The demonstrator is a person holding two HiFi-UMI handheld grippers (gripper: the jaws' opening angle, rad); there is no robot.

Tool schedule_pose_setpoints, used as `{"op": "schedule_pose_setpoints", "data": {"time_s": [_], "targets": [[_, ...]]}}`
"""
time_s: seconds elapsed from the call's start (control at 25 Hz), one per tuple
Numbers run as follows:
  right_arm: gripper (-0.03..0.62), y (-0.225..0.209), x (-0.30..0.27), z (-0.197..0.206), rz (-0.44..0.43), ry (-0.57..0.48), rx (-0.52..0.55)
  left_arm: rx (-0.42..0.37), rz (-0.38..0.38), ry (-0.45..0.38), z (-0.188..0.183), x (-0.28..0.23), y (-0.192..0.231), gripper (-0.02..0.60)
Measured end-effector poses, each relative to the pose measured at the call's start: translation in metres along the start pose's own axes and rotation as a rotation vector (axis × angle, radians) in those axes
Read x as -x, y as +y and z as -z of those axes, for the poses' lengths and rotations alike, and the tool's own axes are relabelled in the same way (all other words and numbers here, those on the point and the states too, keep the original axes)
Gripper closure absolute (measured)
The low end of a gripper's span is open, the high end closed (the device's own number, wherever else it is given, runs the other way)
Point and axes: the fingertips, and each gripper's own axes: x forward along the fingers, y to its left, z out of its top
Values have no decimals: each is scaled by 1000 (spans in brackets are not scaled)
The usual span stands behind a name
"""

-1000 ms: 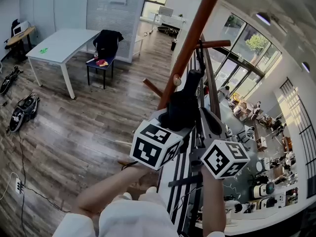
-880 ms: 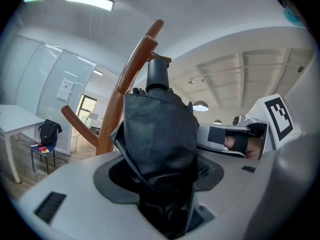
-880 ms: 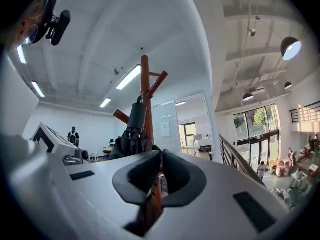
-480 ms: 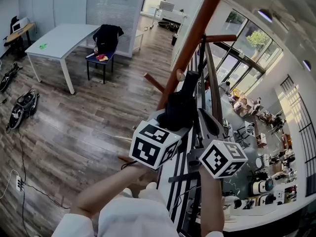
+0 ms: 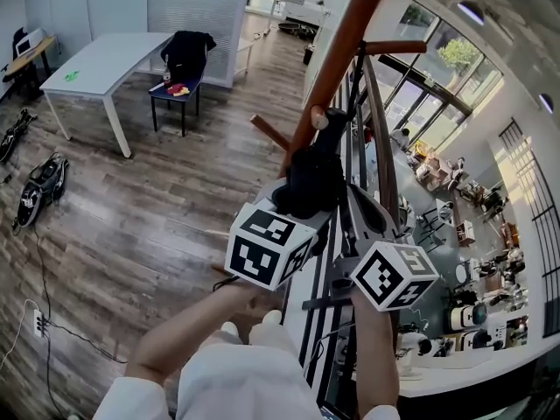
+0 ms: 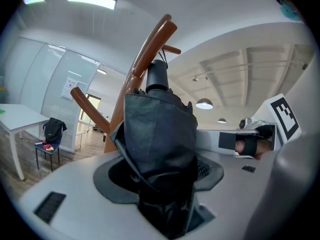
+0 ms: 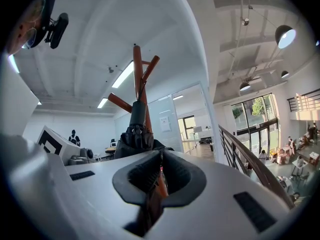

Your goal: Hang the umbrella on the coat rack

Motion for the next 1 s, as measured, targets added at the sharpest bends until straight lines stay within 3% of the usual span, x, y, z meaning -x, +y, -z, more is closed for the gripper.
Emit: {"op": "schedule_pose_setpoints", "data": {"time_s": [0.44, 0.68, 1.0], "targets": [[553, -9, 2, 9, 8, 3, -15, -45, -15, -70, 4, -16, 8, 311], [553, -14, 5, 23, 11, 13, -29, -107, -12, -83, 15, -14, 4, 301], [553, -27, 5, 39, 20, 38, -83, -80, -48, -146, 12, 5, 6, 287]]}}
